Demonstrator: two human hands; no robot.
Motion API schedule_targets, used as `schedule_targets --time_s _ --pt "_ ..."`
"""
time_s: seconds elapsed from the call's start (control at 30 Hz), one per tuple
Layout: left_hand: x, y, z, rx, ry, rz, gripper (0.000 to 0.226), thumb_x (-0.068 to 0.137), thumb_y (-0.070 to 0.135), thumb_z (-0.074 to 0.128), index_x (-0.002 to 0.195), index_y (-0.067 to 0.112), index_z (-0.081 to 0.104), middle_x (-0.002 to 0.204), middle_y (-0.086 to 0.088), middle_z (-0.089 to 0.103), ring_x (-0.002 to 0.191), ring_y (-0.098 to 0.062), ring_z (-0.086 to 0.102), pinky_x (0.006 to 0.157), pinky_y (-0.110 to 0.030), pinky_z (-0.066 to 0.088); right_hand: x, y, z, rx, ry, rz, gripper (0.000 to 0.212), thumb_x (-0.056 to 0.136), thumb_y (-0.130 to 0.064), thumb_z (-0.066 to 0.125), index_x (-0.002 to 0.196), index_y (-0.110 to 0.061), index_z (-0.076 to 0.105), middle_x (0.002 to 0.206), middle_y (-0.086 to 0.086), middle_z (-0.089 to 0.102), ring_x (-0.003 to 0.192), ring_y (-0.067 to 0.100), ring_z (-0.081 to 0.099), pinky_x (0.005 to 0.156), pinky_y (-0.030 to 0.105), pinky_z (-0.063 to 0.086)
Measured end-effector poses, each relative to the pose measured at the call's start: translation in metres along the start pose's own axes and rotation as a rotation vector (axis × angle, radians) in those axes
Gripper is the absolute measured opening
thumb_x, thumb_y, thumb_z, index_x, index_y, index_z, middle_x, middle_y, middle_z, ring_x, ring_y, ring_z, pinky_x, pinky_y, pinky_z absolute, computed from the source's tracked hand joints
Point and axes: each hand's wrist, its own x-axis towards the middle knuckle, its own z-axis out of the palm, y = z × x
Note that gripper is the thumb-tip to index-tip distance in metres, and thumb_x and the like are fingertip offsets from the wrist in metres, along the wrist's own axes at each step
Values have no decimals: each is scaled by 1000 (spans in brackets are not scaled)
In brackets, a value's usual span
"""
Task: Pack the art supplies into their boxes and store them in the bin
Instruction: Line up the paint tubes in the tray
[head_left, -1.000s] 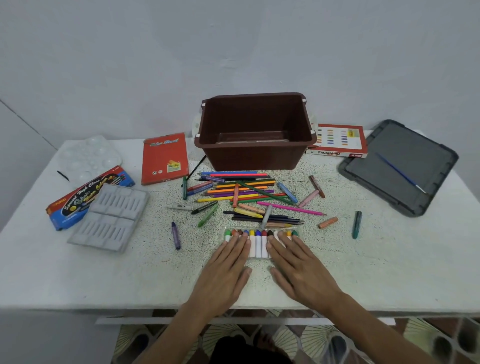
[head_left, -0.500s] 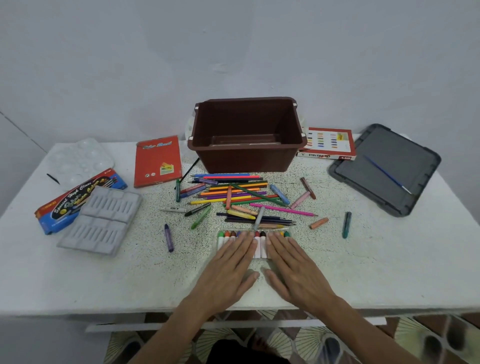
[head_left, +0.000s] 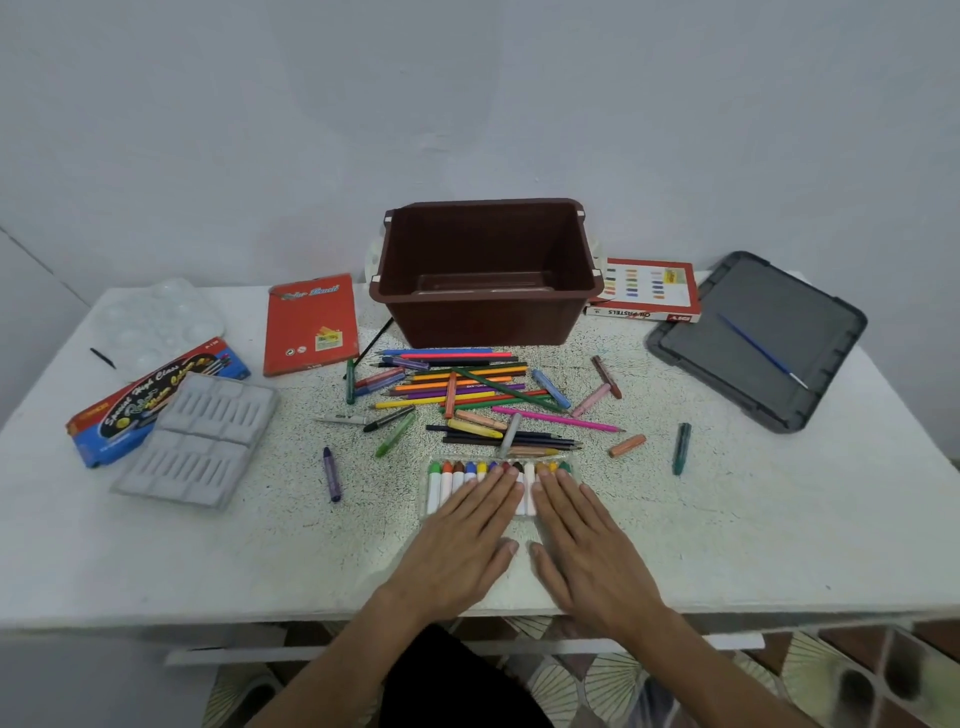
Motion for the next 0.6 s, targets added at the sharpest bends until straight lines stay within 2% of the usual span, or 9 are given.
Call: schedule_targets --time_s 0.1,0.4,0.6 --pt "0 1 0 -14 -10 3 60 107 39 25 158 10 10 166 -6 4 153 -19 1 120 -41 13 -1 -1 -2 10 23 3 62 103 -40 37 152 -3 29 161 14 22 151 28 16 118 45 25" --pt "-1 2 2 3 -29 10 57 108 37 20 157 10 12 166 -4 6 153 -20 1 119 -41 14 -2 1 -2 16 0 -21 56 104 -38 37 150 -8 36 159 10 29 150 26 20 114 46 32" --pt "-1 3 0 21 1 9 59 108 37 23 155 3 17 164 -11 10 153 -21 4 119 -40 14 -1 -1 -7 6 -4 21 63 103 -42 36 153 -4 28 162 13 20 151 30 15 118 46 24"
